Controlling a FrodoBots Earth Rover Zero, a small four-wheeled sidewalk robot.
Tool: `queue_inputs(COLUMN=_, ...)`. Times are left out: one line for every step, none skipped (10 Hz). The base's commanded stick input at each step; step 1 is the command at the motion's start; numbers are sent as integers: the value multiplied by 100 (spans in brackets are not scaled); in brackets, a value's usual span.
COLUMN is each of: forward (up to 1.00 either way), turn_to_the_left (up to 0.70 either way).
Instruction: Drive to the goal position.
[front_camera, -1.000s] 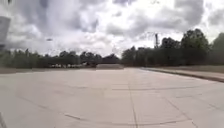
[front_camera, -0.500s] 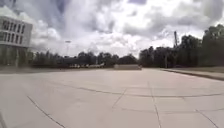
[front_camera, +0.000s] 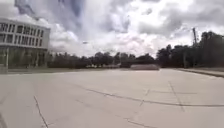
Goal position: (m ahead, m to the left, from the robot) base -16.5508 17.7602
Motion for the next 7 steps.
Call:
queue_inputs(forward=100, turn_to_the_left=40)
queue_inputs(forward=100, turn_to_the_left=40)
queue_inputs(forward=100, turn_to_the_left=40)
queue_inputs(forward=100, turn_to_the_left=40)
queue_inputs(forward=100, turn_to_the_left=40)
queue_inputs(forward=100, turn_to_the_left=40)
queue_inputs(forward=100, turn_to_the_left=40)
